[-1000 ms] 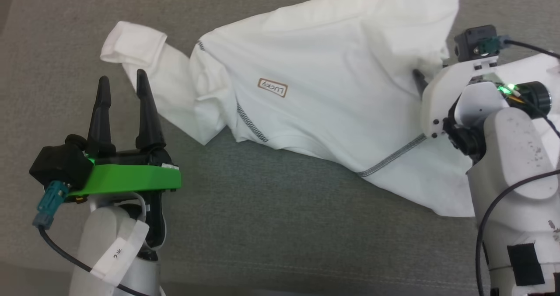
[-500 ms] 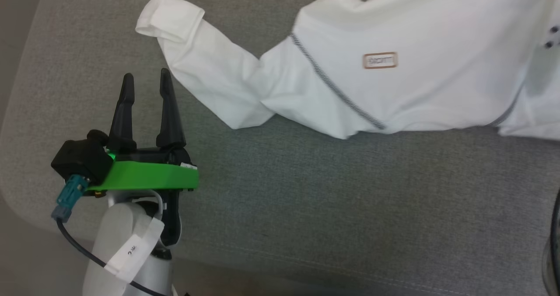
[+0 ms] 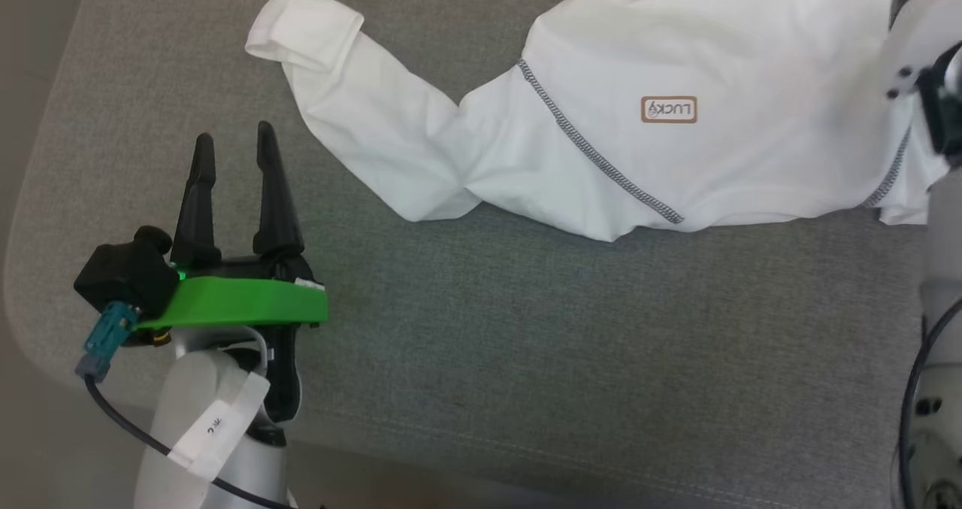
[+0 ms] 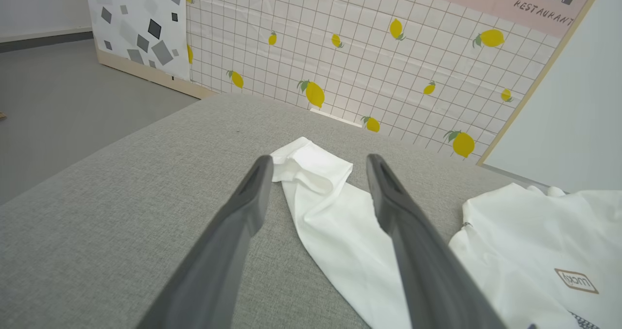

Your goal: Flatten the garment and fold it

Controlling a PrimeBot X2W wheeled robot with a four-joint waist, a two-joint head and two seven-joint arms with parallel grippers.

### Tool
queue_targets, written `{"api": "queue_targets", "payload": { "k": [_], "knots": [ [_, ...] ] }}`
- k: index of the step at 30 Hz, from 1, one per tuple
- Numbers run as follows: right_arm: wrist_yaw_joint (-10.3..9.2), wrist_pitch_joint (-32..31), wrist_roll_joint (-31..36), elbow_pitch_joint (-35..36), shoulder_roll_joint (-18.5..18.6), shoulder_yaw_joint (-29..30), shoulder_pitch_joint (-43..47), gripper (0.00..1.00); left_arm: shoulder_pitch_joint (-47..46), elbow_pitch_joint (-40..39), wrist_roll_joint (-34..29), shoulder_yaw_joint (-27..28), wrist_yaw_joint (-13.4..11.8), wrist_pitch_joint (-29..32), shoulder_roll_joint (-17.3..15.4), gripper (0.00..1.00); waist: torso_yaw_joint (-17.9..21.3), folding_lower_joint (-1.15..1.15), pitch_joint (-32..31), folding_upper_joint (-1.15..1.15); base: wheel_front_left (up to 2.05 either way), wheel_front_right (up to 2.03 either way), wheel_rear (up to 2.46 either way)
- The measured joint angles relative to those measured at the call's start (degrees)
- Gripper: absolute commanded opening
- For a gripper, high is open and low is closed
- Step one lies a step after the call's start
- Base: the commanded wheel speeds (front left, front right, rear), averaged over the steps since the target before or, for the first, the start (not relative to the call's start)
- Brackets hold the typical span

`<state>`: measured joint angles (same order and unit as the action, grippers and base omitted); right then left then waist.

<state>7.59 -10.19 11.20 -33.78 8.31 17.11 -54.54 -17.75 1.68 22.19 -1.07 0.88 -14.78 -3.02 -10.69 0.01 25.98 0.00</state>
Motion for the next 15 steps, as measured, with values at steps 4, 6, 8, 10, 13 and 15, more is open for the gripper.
{"api": "queue_targets", "payload": {
  "k": [4, 6, 8, 10, 13, 15],
  "knots": [
    [0.00, 5.0, -5.2, 5.1, -1.8, -2.5, 8.1, 1.00, 1.4, 0.9, -0.2, 0.7, 0.0, 0.0, 0.0, 1.00, 1.5, 0.00, -2.3, 0.00, 0.00, 0.00, 0.00],
    [0.00, 6.8, -6.9, 8.6, -2.4, -4.6, 12.8, 1.00, 2.4, 1.2, -0.4, 0.9, 0.1, 0.0, 0.0, 1.00, 2.3, 0.00, -3.7, 0.00, 0.00, 0.00, 0.00],
    [0.00, 8.4, -9.4, 12.8, -3.2, -6.3, 18.5, 1.00, 3.6, 1.6, -0.6, 0.9, 0.1, 0.0, 0.0, 1.00, 3.3, 0.00, -5.4, 0.00, 0.00, 0.00, 0.00],
    [0.00, 9.5, -10.5, 16.9, -3.8, -7.2, 24.0, 1.00, 4.7, 1.9, -1.1, 0.7, 0.2, 0.0, 0.0, 1.00, 4.1, 0.00, -6.9, 0.00, 0.00, 0.00, 0.00],
    [0.00, 9.8, -12.6, 22.8, -4.8, -7.8, 32.6, 1.00, 6.4, 2.8, -1.5, -0.4, 0.6, 0.0, 0.0, 1.00, 5.5, -0.01, -9.3, 0.00, 0.00, 0.00, 0.00],
    [0.00, 9.8, -13.8, 25.9, -5.2, -7.4, 37.3, 1.00, 7.2, 3.8, -1.5, -1.5, 0.9, 0.0, 0.0, 1.00, 6.5, -0.01, -10.7, 0.00, 0.00, 0.00, 0.00]
  ]
}}
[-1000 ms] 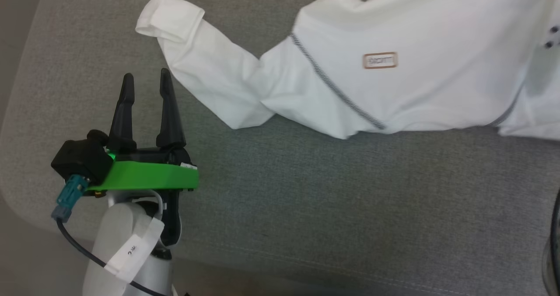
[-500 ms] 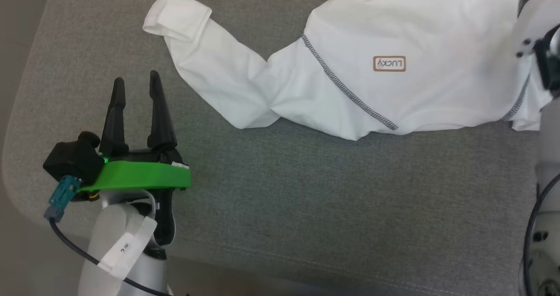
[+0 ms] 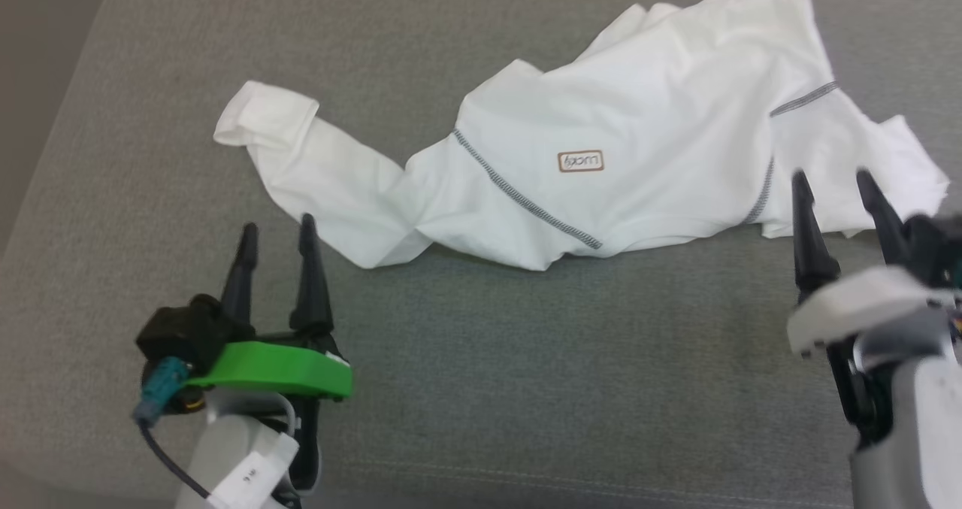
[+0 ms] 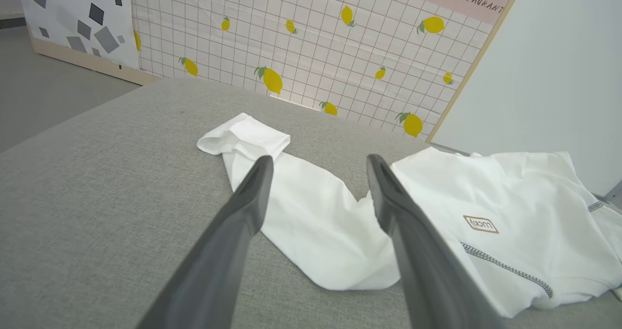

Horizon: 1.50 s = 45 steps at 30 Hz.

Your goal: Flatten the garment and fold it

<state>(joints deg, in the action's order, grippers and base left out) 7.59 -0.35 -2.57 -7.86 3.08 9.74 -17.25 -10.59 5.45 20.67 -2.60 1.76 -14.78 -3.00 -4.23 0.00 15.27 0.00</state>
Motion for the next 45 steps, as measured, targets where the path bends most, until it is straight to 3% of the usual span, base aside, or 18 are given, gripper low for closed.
{"api": "queue_targets", "payload": {
  "k": [5, 8, 12, 23, 24, 25, 26, 30, 42, 43, 44, 45],
  "knots": [
    [-0.01, -1.1, -4.8, 4.7, -0.1, 0.8, 8.9, 1.00, 0.5, 5.8, -2.2, -4.0, 0.1, 1.4, -0.1, 1.00, 2.8, 0.00, -2.8, 0.00, 0.00, 0.00, 0.00],
    [-0.01, -1.8, -6.3, 6.2, -0.1, 0.7, 11.4, 1.00, 0.4, 9.7, -3.5, -4.5, -1.4, 4.9, -0.2, 1.00, 4.5, 0.00, -3.9, 0.00, 0.00, 0.00, 0.00],
    [-0.01, -2.2, -6.8, 7.5, -0.1, -0.2, 12.3, 1.00, -1.5, 14.3, -5.2, -4.6, -4.2, 10.3, -1.6, 1.00, 6.5, 0.00, -4.6, 0.00, 0.00, 0.00, 0.00],
    [-0.01, -2.2, -8.3, 8.3, -0.1, -2.2, 12.3, 1.00, -9.4, 22.9, -9.1, -7.5, -4.9, 19.6, -6.2, 1.00, 9.3, 0.00, -3.5, 0.00, 0.00, 0.00, 0.00],
    [-0.01, -2.2, -8.4, 8.2, -0.2, -2.3, 12.2, 1.00, -10.0, 23.8, -9.1, -7.6, -4.8, 20.5, -6.4, 0.90, 9.4, 0.00, -3.3, 0.00, 0.00, 0.00, 0.00],
    [-0.01, -2.2, -8.5, 8.2, -0.2, -2.4, 12.2, 1.00, -10.5, 24.8, -9.1, -7.7, -4.8, 21.8, -6.4, 0.34, 9.5, 0.00, -3.2, 0.00, 0.00, 0.00, 0.00],
    [-0.01, -2.1, -8.5, 8.2, -0.1, -2.5, 12.2, 1.00, -11.0, 25.7, -9.0, -7.7, -4.5, 22.5, -6.6, 0.00, 9.6, 0.00, -3.1, 0.00, 0.00, 0.00, 0.00],
    [-0.01, -2.1, -8.6, 8.1, -0.2, -2.7, 12.2, 1.00, -12.3, 27.2, -7.8, -6.0, -4.4, 22.7, -7.6, 0.00, 9.9, 0.00, -3.1, 0.00, 0.00, 0.00, 0.00],
    [-0.01, -2.2, -8.6, 8.1, -0.1, 0.1, 12.7, 1.00, -4.3, 19.9, -1.9, 6.6, -11.1, 14.6, -13.3, 0.00, 8.8, 0.00, -4.6, 0.00, 0.00, 0.00, 0.00],
    [-0.01, -2.4, -8.6, 8.1, -0.2, 0.4, 12.7, 1.00, -3.8, 19.1, -1.5, 7.2, -11.4, 14.2, -13.4, 0.38, 8.5, 0.00, -4.7, 0.00, 0.00, 0.00, 0.00],
    [-0.01, -2.7, -8.6, 8.1, -0.2, 0.5, 12.7, 1.00, -3.4, 18.3, -0.8, 7.5, -11.3, 13.9, -13.3, 1.00, 8.3, 0.00, -4.7, 0.00, 0.00, 0.00, 0.00],
    [-0.01, -2.7, -8.6, 8.2, -0.2, 0.7, 12.7, 1.00, -3.1, 17.7, -0.2, 7.6, -10.7, 13.7, -13.1, 1.00, 8.1, 0.00, -4.8, 0.00, 0.00, 0.00, 0.00]
  ]
}}
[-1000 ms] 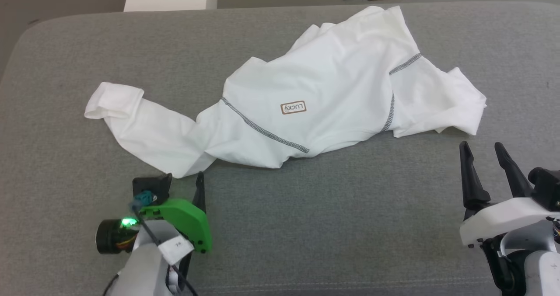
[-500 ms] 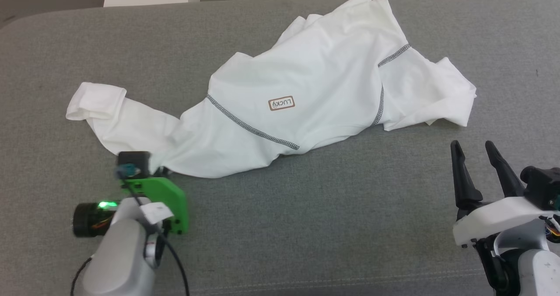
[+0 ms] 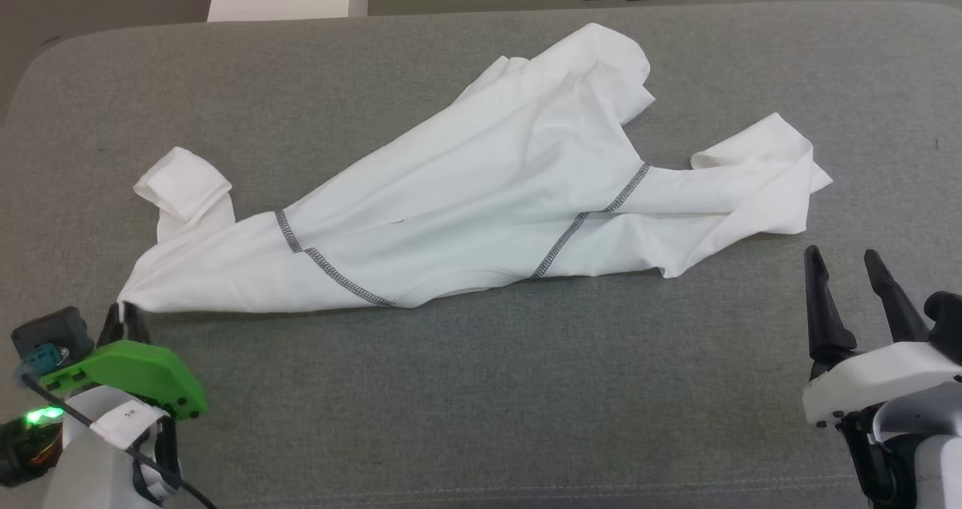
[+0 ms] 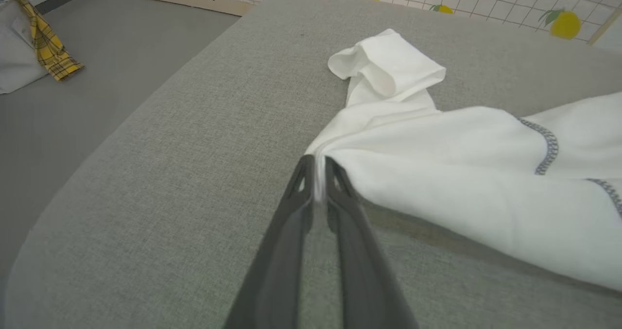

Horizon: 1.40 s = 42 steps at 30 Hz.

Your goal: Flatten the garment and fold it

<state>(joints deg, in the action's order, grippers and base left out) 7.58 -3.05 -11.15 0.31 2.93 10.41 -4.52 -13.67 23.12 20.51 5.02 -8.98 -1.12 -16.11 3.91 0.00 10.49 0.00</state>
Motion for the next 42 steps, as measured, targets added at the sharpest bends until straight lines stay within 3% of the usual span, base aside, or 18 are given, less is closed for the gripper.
{"api": "queue_targets", "payload": {
  "k": [3, 9, 16, 24, 31, 33, 34, 35, 42],
  "knots": [
    [0.00, -1.1, 0.1, 0.1, 0.0, 0.3, 0.0, 1.00, 0.9, -2.2, 2.0, 0.0, 1.8, -2.1, 1.6, 1.00, -0.7, 0.00, 0.0, 0.00, 0.00, 0.00, 0.00],
    [0.00, -4.3, 1.8, -2.0, 0.0, 1.0, -0.8, 1.00, 3.7, -8.6, 3.0, 1.1, 1.9, -11.7, 5.5, 1.00, -2.5, 0.00, 0.5, 0.00, 0.00, 0.00, 0.00],
    [0.00, -12.2, 3.6, -8.5, 0.0, 0.5, -7.2, 1.00, 5.4, -18.2, 1.0, 0.8, 5.0, -13.4, 11.2, 1.00, -5.5, 0.00, 2.1, 0.00, 0.00, 0.00, 0.00],
    [0.00, -24.0, 7.8, -16.0, 0.0, 0.4, -13.3, 1.00, 5.1, -23.0, -1.6, 0.8, 8.0, -13.6, 12.9, 1.00, -8.7, 0.00, 5.2, 0.00, 0.00, 0.00, 0.00],
    [-0.02, -30.7, 9.2, -17.2, 0.6, 0.0, -16.2, 1.00, 4.7, -23.0, -0.7, -0.4, 7.9, -13.6, 13.0, 1.00, -11.0, 0.00, 7.2, 0.00, 0.00, 0.00, 0.00],
    [-0.02, -32.5, 8.9, -16.9, 0.7, -0.1, -16.2, 0.54, 4.7, -22.9, -0.5, -0.5, 7.9, -13.6, 13.0, 1.00, -11.3, 0.00, 7.4, 0.00, 0.00, 0.00, 0.00],
    [-0.02, -32.8, 8.7, -16.7, 0.8, -0.2, -16.2, 0.08, 4.7, -22.9, -0.4, -0.6, 7.8, -13.6, 13.0, 1.00, -11.4, 0.00, 7.4, 0.00, 0.00, 0.00, 0.00],
    [-0.02, -32.8, 8.6, -16.4, 0.7, -0.1, -16.2, 0.00, 4.7, -22.9, -0.4, -0.7, 7.7, -13.6, 13.0, 1.00, -11.4, 0.00, 7.3, 0.00, 0.00, 0.00, 0.00],
    [0.01, -30.5, 7.5, -13.7, -0.2, 3.4, -11.9, 0.00, 5.3, -22.0, -0.5, -1.0, 7.3, -13.6, 13.0, 1.00, -10.5, 0.00, 5.5, 0.00, 0.00, 0.00, 0.00]
  ]
}}
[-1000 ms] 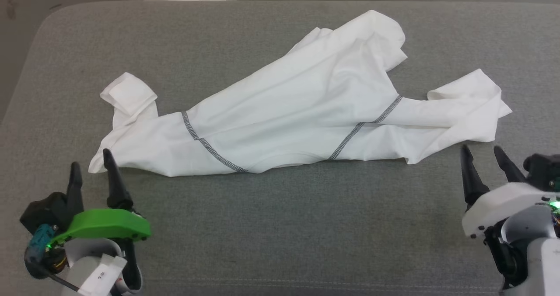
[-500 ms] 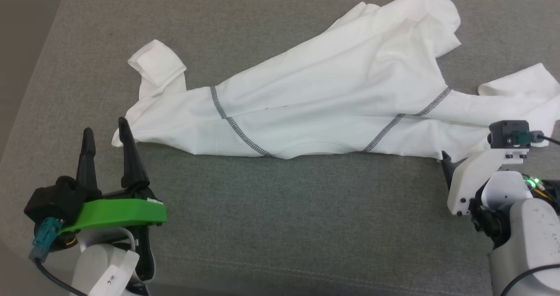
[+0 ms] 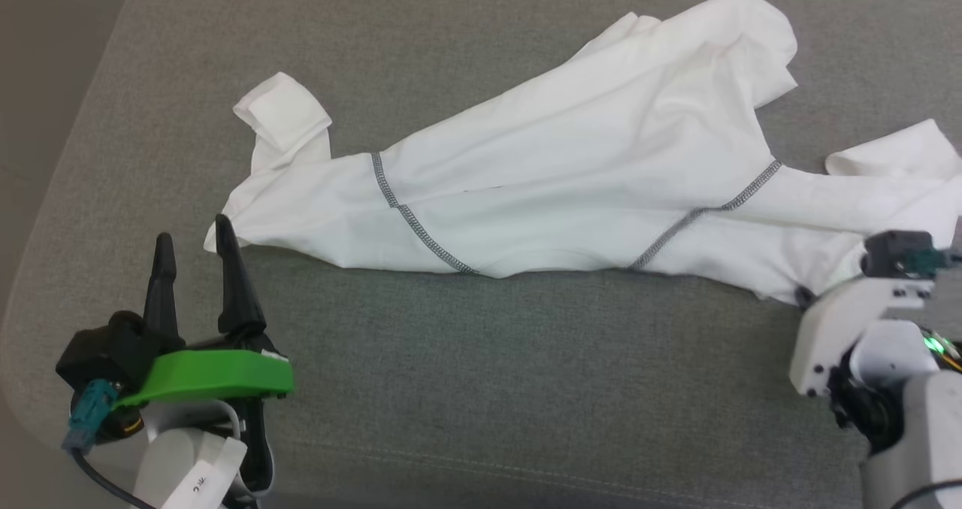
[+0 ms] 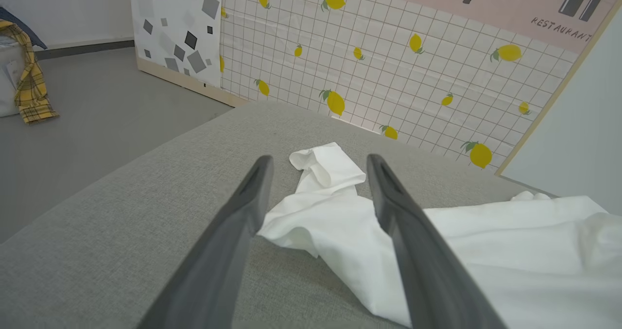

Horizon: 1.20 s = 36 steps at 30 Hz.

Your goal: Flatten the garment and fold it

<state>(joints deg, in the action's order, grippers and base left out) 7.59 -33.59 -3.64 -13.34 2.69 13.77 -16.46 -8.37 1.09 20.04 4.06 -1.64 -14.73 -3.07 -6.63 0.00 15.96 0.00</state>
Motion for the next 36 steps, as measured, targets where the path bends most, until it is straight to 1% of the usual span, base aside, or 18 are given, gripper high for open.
{"api": "queue_targets", "payload": {
  "k": [2, 6, 8, 12, 15, 18, 20, 22, 24, 27, 30, 36],
  "knots": [
    [0.01, 0.4, 0.1, 1.7, 0.0, 2.3, 2.4, 0.00, 0.6, 0.8, 0.0, -0.1, 0.0, 0.0, 0.0, 1.00, 0.3, 0.00, -0.8, 0.00, 0.00, 0.00, 0.00],
    [0.00, 0.7, 0.4, 5.4, 0.1, 6.8, 6.7, 0.00, 2.0, 2.8, 0.0, -0.5, 1.1, 0.0, 0.0, 1.00, 0.9, 0.00, -2.4, 0.00, 0.00, 0.00, 0.00],
    [0.00, 0.6, 0.5, 7.4, 0.1, 8.8, 8.6, 0.00, 3.0, 4.1, 0.0, -0.7, 2.1, 0.0, 0.0, 1.00, 1.4, 0.00, -3.4, 0.00, 0.00, 0.00, 0.00],
    [0.00, -0.4, -0.6, 10.3, 0.1, 10.5, 11.6, 0.00, 5.0, 6.9, 0.4, -2.5, 3.7, 0.5, 0.0, 1.00, 2.3, 0.00, -5.0, 0.00, 0.00, 0.00, 0.00],
    [0.00, -0.5, -1.2, 11.2, 0.1, 11.0, 13.1, 0.00, 5.8, 8.1, 0.8, -4.3, 4.7, 4.2, 0.0, 1.00, 2.8, 0.00, -5.8, 0.00, 0.00, 0.00, 0.00],
    [0.00, -0.5, -1.8, 11.3, 0.1, 11.3, 13.8, 0.00, 6.4, 9.5, 3.3, -7.0, 5.6, 11.0, 0.0, 1.00, 3.0, 0.00, -6.4, 0.00, 0.00, 0.00, 0.00],
    [0.00, -0.5, -2.1, 11.3, 0.1, 11.5, 14.0, 0.00, 6.8, 10.4, 4.6, -8.9, 5.6, 15.8, 0.0, 1.00, 3.0, 0.00, -6.6, 0.00, 0.00, 0.00, 0.00],
    [0.00, -0.5, -2.1, 11.2, 0.1, 11.6, 14.0, 0.00, 6.9, 11.6, 6.6, -10.1, 4.4, 19.7, 0.1, 1.00, 3.1, 0.00, -6.7, 0.00, 0.00, 0.00, 0.00],
    [0.00, -0.4, -2.5, 11.3, 0.1, 11.6, 14.0, 0.00, 6.8, 12.4, 8.0, -11.1, 3.3, 21.9, 0.1, 1.00, 3.2, 0.00, -6.8, 0.00, 0.00, 0.00, 0.00],
    [0.00, -0.3, -2.5, 11.3, 0.1, 11.8, 14.1, 0.00, 6.0, 13.6, 11.3, -13.2, 2.2, 22.9, 0.1, 1.00, 3.7, 0.00, -6.8, 0.00, 0.00, 0.00, 0.00],
    [0.00, -0.3, -2.5, 11.6, 0.1, 11.8, 14.1, 0.00, 4.3, 15.4, 13.9, -15.3, 1.6, 23.5, 0.1, 1.00, 4.2, 0.00, -6.8, 0.00, 0.00, 0.00, 0.00],
    [0.00, -0.3, -2.7, 12.2, 0.1, 11.3, 14.1, 0.00, -1.6, 19.4, 18.3, -19.2, 1.5, 23.8, 0.1, 1.00, 5.2, 0.00, -6.1, 0.00, 0.00, 0.00, 0.00]
  ]
}}
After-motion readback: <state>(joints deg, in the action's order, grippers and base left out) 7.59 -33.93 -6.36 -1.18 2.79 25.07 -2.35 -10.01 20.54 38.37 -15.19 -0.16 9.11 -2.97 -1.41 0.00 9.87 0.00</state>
